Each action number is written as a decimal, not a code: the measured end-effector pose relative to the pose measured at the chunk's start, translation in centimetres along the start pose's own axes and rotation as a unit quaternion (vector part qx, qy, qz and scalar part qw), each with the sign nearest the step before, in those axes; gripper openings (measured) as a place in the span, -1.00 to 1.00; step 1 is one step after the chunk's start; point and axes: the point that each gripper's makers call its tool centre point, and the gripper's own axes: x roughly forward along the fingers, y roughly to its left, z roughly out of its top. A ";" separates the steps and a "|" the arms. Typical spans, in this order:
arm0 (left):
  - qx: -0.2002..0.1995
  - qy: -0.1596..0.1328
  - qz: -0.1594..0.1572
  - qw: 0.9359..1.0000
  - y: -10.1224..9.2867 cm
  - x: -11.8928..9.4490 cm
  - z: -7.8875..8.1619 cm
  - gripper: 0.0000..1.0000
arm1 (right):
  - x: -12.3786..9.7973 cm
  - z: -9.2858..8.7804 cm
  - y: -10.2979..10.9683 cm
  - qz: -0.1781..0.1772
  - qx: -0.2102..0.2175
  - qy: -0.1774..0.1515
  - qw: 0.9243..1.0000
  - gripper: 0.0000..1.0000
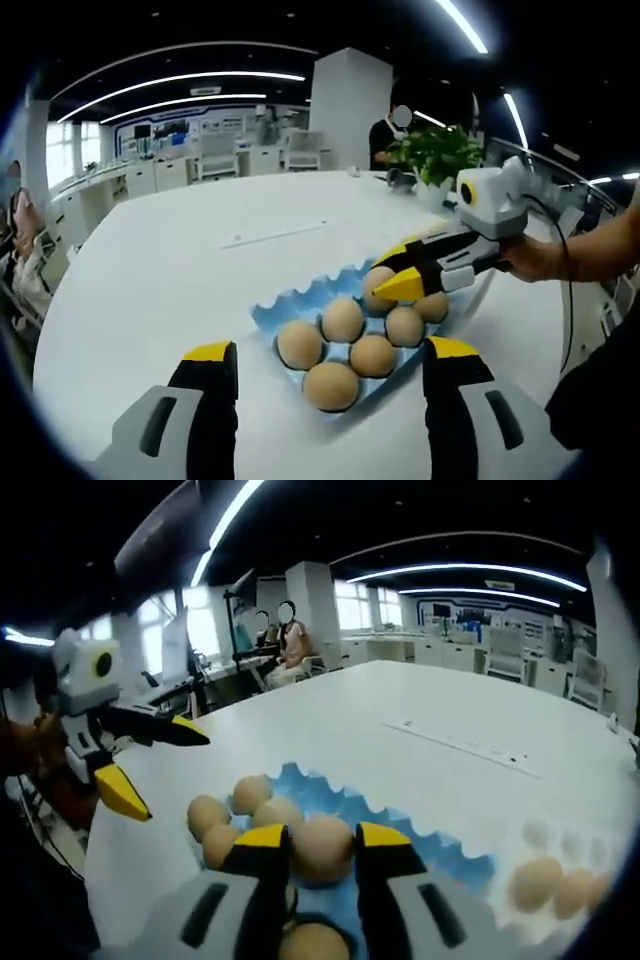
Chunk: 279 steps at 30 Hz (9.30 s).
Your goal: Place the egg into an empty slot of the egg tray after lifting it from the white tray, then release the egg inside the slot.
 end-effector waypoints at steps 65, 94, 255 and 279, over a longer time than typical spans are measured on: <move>0.001 -0.007 -0.015 1.000 -0.6 0.4 0.6 0.34 | -11.6 -3.5 -9.3 -0.161 0.137 -0.062 0.975 -0.42; 0.001 -0.008 -0.004 1.000 -0.1 -0.1 0.5 0.30 | -17.3 -8.6 -18.5 -0.335 0.094 0.001 0.937 -0.44; -0.002 0.000 -0.017 1.000 -1.0 0.4 0.6 0.34 | -14.8 -3.5 -13.4 -0.274 0.089 -0.067 0.955 -0.50; -0.008 0.002 -0.010 1.000 -0.7 0.1 0.4 0.31 | -21.3 -9.6 -22.5 -0.398 0.096 -0.004 0.912 -0.47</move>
